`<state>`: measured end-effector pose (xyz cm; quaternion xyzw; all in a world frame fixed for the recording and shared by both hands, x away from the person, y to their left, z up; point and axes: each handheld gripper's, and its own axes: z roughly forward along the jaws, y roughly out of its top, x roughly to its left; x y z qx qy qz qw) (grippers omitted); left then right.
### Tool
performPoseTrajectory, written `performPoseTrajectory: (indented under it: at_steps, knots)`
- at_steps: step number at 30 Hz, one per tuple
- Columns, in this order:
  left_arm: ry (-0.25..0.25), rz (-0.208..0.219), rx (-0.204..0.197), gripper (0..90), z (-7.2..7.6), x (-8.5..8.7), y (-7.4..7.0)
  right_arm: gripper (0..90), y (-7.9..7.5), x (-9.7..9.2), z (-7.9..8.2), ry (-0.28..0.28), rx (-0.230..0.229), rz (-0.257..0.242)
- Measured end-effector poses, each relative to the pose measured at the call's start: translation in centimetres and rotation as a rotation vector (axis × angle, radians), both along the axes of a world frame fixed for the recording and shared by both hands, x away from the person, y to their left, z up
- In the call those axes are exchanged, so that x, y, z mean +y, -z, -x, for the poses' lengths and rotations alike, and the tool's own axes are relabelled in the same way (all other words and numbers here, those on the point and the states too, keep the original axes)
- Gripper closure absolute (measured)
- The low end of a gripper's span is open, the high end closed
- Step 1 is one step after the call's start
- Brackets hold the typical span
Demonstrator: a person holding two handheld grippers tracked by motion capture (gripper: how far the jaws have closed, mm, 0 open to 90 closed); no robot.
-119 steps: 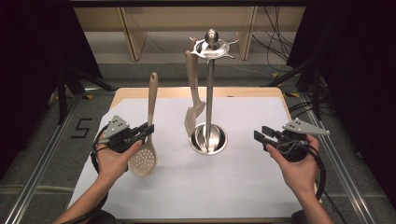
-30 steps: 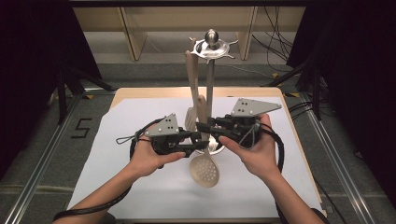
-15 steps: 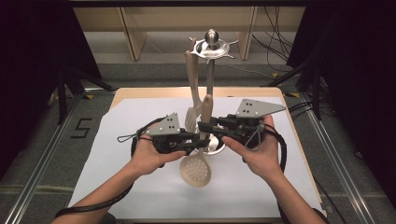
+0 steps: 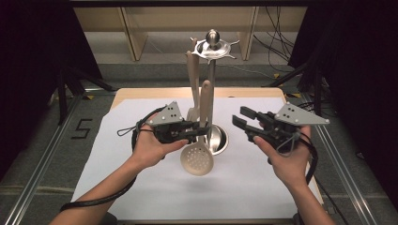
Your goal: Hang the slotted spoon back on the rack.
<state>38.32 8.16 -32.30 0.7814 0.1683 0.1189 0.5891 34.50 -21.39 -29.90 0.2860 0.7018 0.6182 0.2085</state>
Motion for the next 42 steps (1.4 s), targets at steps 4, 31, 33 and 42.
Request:
performPoseTrajectory:
  at_steps: [4,31,33,42]
  knots:
    - [-0.009,0.005,-0.006,77.5,-0.3,-0.3,-0.5,59.0,2.0,-2.4,-0.5,0.111,0.064,0.006]
    - [-0.056,0.016,0.027,77.4,-2.9,-0.7,-1.5,59.6,5.6,-4.9,-1.1,0.232,0.178,0.036]
    - [-0.046,-0.011,-0.028,77.4,-3.5,-0.5,-1.6,59.6,5.6,-4.9,-1.1,0.229,0.180,0.033]
    - [-0.049,-0.022,-0.026,77.4,-4.2,-0.6,-1.5,59.8,5.5,-5.0,-1.0,0.235,0.195,0.024]
